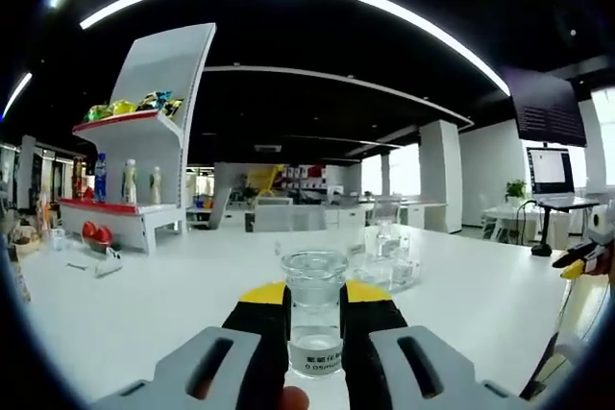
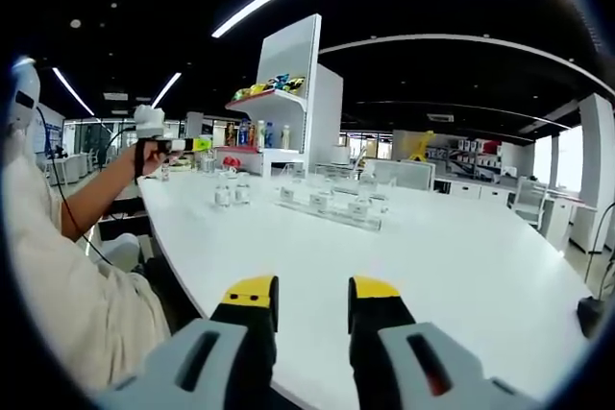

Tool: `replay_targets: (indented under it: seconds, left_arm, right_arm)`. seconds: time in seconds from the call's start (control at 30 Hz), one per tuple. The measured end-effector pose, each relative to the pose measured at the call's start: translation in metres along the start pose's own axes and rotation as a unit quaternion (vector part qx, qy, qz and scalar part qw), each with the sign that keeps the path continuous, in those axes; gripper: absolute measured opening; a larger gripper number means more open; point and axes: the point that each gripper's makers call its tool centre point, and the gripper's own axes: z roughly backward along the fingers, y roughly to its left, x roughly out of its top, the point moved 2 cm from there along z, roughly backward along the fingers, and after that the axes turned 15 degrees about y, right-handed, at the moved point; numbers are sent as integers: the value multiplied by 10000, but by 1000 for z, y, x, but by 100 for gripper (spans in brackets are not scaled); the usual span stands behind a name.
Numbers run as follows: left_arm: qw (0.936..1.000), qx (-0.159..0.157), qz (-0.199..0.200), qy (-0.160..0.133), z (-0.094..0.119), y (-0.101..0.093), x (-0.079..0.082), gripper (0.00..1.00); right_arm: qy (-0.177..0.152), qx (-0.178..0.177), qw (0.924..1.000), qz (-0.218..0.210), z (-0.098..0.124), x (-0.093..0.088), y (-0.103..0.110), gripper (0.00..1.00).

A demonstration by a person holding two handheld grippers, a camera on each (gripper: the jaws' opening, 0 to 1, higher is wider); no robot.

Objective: Identify the label on the chemical reagent bottle, grasp the chemical reagent bottle, and place it in the designated position on the reagent rack

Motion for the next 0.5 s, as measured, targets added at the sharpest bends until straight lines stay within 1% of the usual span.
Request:
replay_targets:
  seconds: [0.17, 0.2, 0.27, 0.37, 0.43, 0.5]
  left_arm:
    - [10000, -29, -15, 38, -10, -2, 4, 20]
    - [10000, -37, -16, 65, -15, -2, 5, 20]
    - [9999, -36, -38, 89, -20, -3, 7, 20]
    - [9998, -33, -95, 153, -31, -2, 10, 20]
    - [9998, -41, -116, 167, -34, -3, 12, 20]
    - [9996, 2, -227, 142, -38, -3, 16, 20]
  right_arm:
    - [13, 1, 10000, -5, -1, 0, 2, 29]
    - [22, 2, 10000, -8, -1, 0, 3, 29]
    - [24, 10, 10000, -14, -2, 0, 3, 28]
    - [34, 46, 10000, 18, -3, 1, 7, 28]
    - [35, 60, 10000, 28, -3, 2, 9, 28]
    - [45, 79, 9999, 63, -4, 3, 11, 28]
